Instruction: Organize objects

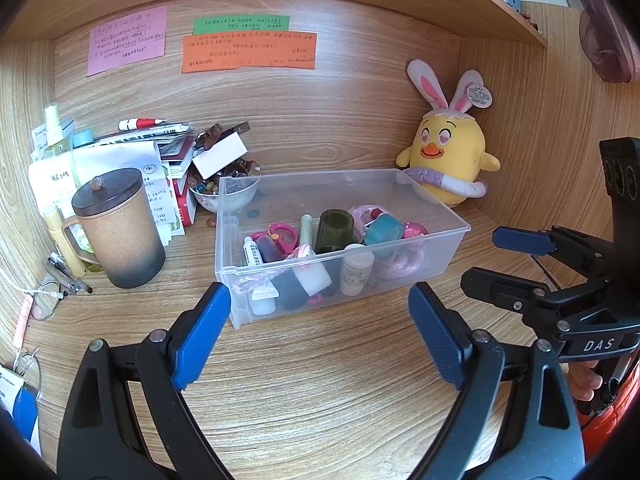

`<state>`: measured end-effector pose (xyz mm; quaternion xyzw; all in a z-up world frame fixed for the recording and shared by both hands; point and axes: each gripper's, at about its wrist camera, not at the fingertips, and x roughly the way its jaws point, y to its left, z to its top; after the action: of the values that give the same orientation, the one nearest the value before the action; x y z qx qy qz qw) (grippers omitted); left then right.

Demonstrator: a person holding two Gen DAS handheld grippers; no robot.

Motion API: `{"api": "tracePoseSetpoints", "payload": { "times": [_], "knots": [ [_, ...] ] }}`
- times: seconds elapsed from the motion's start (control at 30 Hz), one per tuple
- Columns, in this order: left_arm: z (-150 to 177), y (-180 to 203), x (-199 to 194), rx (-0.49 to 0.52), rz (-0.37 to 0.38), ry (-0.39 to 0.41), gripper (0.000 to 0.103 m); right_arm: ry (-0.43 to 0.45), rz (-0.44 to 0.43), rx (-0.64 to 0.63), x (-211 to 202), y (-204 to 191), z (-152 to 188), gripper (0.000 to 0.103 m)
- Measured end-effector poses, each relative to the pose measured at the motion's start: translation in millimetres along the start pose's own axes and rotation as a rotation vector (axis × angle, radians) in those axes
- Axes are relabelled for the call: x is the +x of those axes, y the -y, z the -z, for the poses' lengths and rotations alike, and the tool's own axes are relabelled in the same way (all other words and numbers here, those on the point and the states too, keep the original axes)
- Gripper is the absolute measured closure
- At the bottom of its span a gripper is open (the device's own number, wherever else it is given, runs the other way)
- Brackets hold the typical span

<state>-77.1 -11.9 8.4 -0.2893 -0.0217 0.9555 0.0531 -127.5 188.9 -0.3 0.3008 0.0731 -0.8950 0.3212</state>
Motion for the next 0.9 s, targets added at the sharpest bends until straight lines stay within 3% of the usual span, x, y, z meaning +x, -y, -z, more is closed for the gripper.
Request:
{"api": "tracePoseSetpoints", "payload": {
  "times": [0.9],
  "knots": [
    [2.4, -1.9, 2.1, -0.025, 0.035, -0.015, 0.011, -0.009, -0.001, 0.004, 1.5, -0.4, 1.5, 0.022]
  ]
}}
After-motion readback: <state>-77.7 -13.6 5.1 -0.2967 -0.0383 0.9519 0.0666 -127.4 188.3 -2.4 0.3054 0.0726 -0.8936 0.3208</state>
